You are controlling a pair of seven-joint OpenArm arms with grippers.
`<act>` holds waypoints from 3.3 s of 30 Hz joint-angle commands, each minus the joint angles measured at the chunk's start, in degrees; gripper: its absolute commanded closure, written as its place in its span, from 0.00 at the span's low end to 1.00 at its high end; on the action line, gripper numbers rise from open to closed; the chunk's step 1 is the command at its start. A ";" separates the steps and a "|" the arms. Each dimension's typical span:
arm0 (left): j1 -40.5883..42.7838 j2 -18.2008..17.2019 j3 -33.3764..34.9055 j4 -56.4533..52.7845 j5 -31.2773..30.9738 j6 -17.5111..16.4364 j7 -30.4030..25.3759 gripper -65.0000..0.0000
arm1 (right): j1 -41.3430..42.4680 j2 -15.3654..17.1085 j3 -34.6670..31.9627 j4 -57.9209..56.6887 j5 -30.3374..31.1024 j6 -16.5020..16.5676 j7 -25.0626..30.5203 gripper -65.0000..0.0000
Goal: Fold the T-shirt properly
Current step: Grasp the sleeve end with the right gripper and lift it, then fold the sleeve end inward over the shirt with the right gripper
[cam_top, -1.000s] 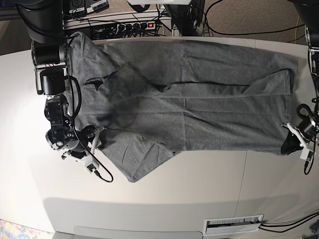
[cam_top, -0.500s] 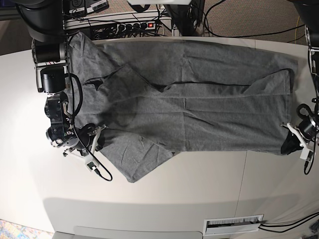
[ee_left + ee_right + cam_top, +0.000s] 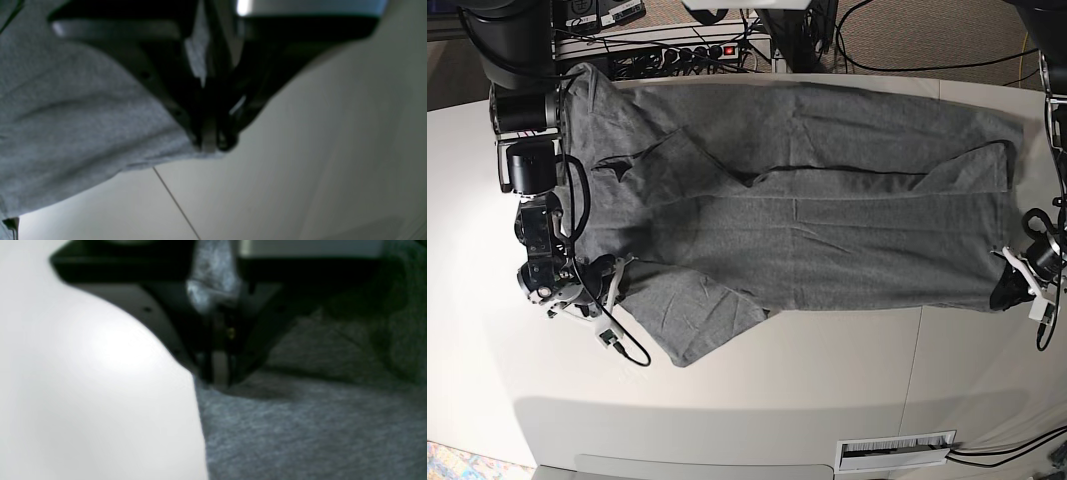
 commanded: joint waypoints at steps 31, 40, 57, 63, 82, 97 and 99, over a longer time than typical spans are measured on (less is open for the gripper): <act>-1.60 -1.62 -0.48 0.79 -1.07 0.14 -1.75 1.00 | -0.31 0.74 0.24 -2.71 3.82 0.09 -2.91 1.00; -1.64 -4.79 -0.48 2.51 -4.02 0.14 -1.62 1.00 | -0.33 0.76 0.24 9.27 8.98 0.02 -12.63 1.00; -1.53 -7.48 -0.48 5.66 -30.80 0.14 32.39 1.00 | -3.78 2.64 0.24 29.00 27.61 0.13 -36.48 1.00; -1.53 -8.74 -0.48 5.66 -37.07 0.14 42.42 1.00 | -9.90 5.40 0.26 34.18 27.58 0.13 -36.02 1.00; 6.21 -15.69 -0.48 5.79 -52.48 0.14 55.80 1.00 | -30.60 5.86 18.47 50.71 27.41 0.17 -33.53 1.00; 17.66 -15.67 -0.48 9.42 -55.82 0.14 58.95 1.00 | -34.01 10.60 21.90 53.42 27.10 0.15 -33.03 1.00; 18.34 -15.67 -0.48 9.42 -55.80 0.14 58.47 1.00 | -34.36 10.58 21.90 53.42 27.17 0.15 -32.96 1.00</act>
